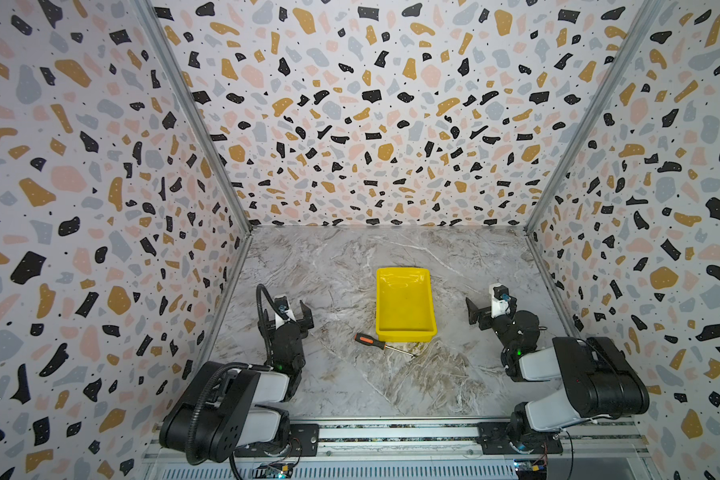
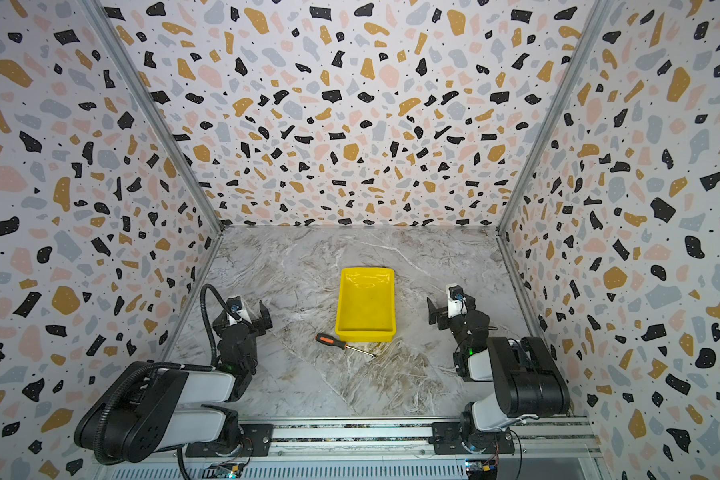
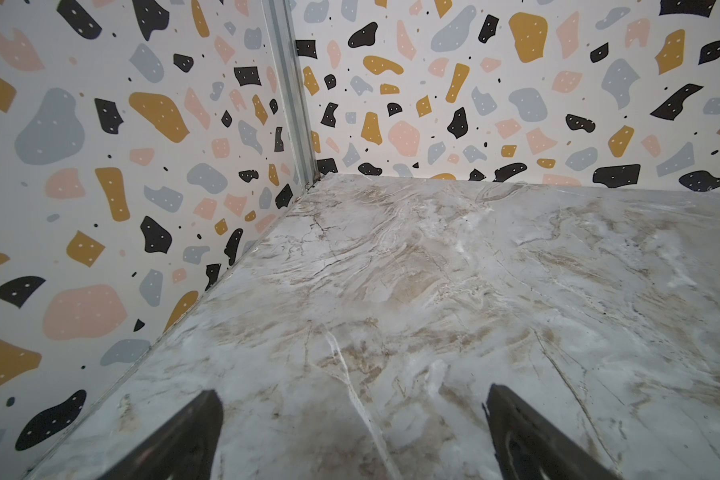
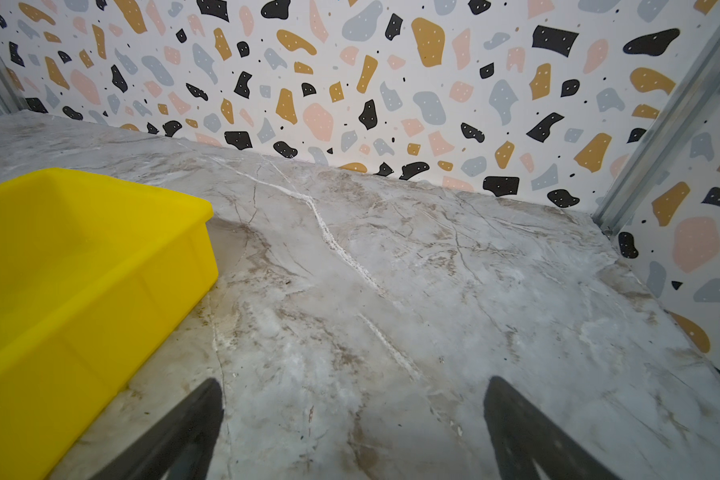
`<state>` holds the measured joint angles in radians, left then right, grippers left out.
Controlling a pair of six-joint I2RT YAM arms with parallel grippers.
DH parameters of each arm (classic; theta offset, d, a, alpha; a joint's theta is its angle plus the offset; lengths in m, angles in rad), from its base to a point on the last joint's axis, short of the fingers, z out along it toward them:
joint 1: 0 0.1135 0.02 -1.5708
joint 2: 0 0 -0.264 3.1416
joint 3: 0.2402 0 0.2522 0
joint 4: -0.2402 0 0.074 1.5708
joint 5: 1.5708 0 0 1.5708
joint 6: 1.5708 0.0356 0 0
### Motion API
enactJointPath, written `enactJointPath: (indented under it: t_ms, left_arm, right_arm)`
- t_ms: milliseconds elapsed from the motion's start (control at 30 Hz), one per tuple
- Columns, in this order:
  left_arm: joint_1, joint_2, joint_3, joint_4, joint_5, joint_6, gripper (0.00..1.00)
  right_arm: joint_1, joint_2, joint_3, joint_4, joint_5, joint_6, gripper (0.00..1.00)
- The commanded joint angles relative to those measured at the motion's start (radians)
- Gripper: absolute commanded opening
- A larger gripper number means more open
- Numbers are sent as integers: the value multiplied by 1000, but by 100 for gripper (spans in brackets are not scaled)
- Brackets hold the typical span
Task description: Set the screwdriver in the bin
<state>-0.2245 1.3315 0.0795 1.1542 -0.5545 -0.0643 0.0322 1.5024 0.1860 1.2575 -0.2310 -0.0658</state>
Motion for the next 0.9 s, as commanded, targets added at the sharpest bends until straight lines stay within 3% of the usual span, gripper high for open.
enactJointPath:
  t_ms: [0, 867]
  left_arm:
    - [5, -5, 16, 67, 4, -3, 100]
    - [5, -5, 16, 67, 2, -3, 100]
  right_arm:
    - [4, -18, -2, 26, 4, -7, 99]
    - [5, -18, -1, 23, 15, -5, 99]
